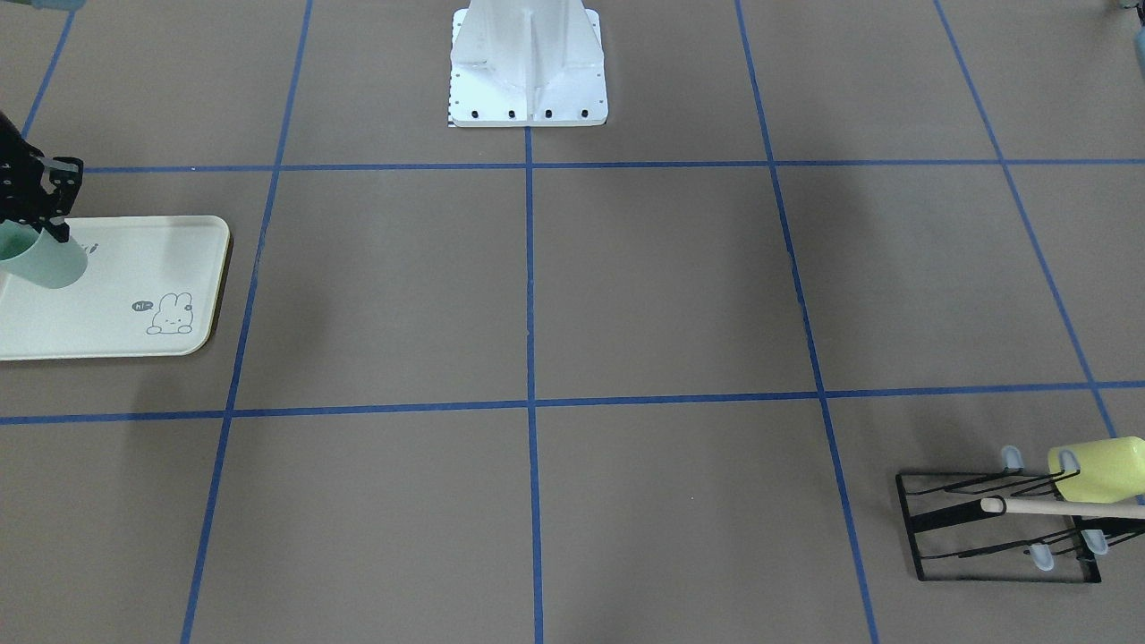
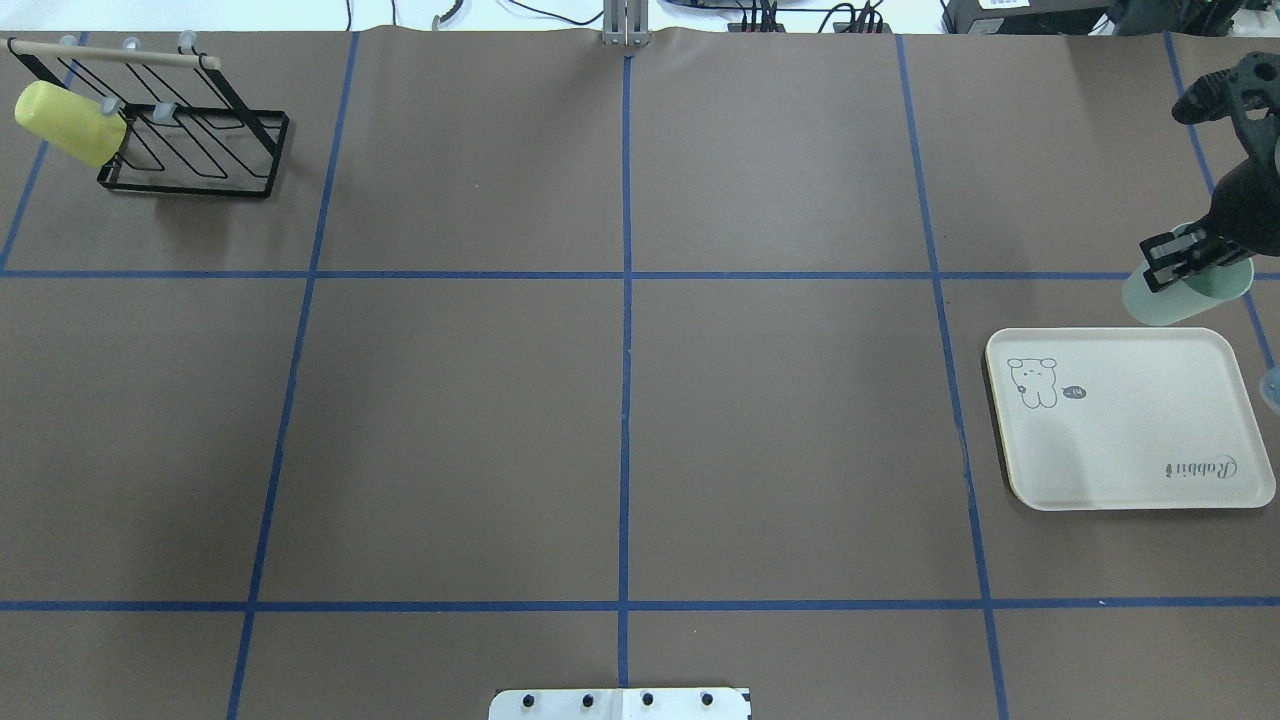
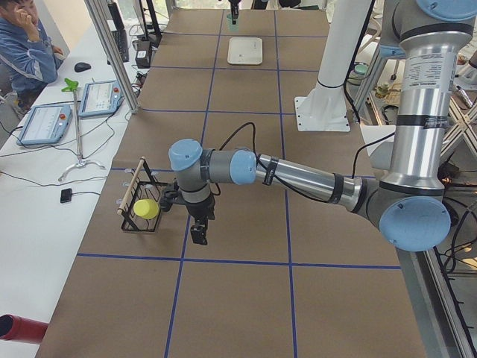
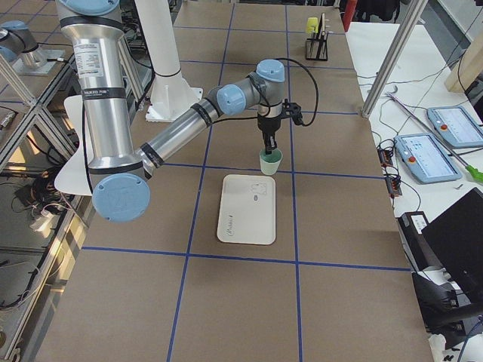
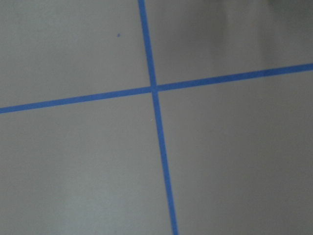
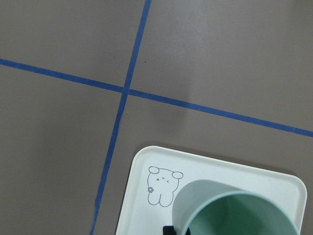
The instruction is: Left arm grabs green cup and hands to right arm on tray
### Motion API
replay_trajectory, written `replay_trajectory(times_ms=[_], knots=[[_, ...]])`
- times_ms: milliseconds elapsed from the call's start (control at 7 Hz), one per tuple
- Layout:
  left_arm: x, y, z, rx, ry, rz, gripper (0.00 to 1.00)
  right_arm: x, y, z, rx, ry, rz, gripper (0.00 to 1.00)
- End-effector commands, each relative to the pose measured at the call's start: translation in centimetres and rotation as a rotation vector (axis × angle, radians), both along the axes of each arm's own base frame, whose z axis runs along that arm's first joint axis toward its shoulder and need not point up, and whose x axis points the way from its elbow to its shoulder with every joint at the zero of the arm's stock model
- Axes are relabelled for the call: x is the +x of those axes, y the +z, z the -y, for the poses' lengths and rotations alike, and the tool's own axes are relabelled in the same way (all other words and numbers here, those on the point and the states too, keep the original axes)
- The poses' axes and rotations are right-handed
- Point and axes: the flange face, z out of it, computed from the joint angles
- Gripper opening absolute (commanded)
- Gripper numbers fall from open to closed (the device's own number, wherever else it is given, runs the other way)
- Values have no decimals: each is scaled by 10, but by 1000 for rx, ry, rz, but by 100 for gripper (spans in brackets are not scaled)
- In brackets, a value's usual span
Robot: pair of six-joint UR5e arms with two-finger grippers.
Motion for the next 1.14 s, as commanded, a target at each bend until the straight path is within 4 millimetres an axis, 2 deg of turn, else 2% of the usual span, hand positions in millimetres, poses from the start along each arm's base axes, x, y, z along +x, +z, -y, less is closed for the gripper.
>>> replay_trajectory(times_ms=[0,143,286,429,571,714,1000], knots=[[-50,63,-48,-8,-105,-137,100,8,27,-15,10,-3,4,0],[-49,70,-55,-14,-110,-146,100,12,41,-23,13,-1,8,0],[-48,67,-55,-9,-111,-147,100,11,46,-23,1,5,3,0],[-48,68,-53,-12,-111,-147,100,9,67,-22,-36,5,-23,0],[-47,68,-53,-17,-115,-147,100,2,75,-26,-63,3,-29,0],[-47,67,-53,-15,-115,-147,100,-12,81,-32,-80,35,-37,0],[-47,69,-52,-17,-115,-147,100,-54,115,-35,-71,142,34,0]])
